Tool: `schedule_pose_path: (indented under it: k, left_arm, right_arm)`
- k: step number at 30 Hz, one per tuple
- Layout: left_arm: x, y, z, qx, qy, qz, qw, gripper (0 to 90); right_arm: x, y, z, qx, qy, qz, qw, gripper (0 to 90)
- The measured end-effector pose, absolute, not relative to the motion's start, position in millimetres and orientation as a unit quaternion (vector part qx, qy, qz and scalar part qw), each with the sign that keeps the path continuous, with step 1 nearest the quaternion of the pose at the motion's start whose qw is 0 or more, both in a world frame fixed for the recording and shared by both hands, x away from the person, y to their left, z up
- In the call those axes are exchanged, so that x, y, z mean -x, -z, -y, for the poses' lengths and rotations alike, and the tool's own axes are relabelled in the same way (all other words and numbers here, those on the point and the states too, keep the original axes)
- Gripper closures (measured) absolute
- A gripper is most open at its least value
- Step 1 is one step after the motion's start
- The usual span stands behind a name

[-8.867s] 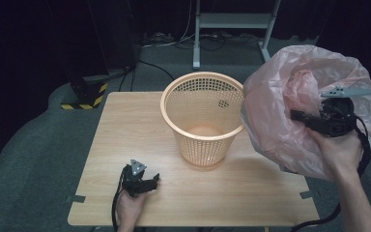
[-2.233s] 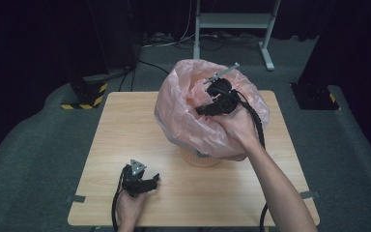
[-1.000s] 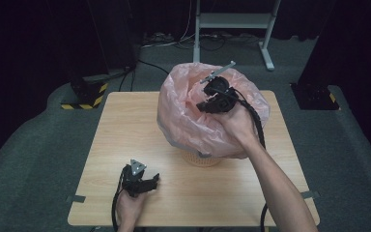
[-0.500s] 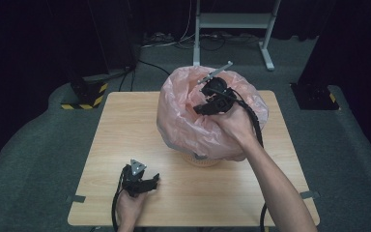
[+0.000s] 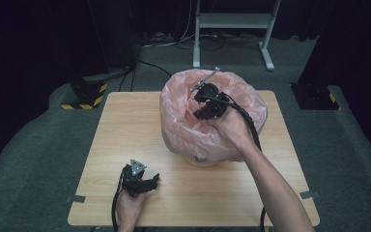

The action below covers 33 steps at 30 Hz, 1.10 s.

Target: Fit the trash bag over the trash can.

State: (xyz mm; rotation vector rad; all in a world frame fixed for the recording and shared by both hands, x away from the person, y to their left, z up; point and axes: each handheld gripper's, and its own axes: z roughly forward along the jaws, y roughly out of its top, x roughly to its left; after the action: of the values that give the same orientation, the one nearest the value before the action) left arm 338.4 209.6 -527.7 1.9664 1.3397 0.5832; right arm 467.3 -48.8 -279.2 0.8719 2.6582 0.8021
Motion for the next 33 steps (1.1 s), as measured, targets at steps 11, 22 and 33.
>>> schedule_pose_path:
  k: [11, 22, 33]
  left_arm:
    - [-339, 528, -210, -0.755, -0.224, -0.514, 0.339, 21.6]
    - [-339, 528, -210, -0.755, -0.224, -0.514, 0.339, 21.6]
    - [-339, 528, -210, -0.755, -0.224, -0.514, 0.339, 21.6]
  right_arm:
    - [-464, 260, 70, -0.312, -0.329, -0.884, 0.119, 69.2]
    - [-469, 277, 55, -0.300, -0.275, -0.907, 0.111, 88.1]
    - [-467, 269, 59, -0.309, -0.293, -0.895, 0.131, 73.1]
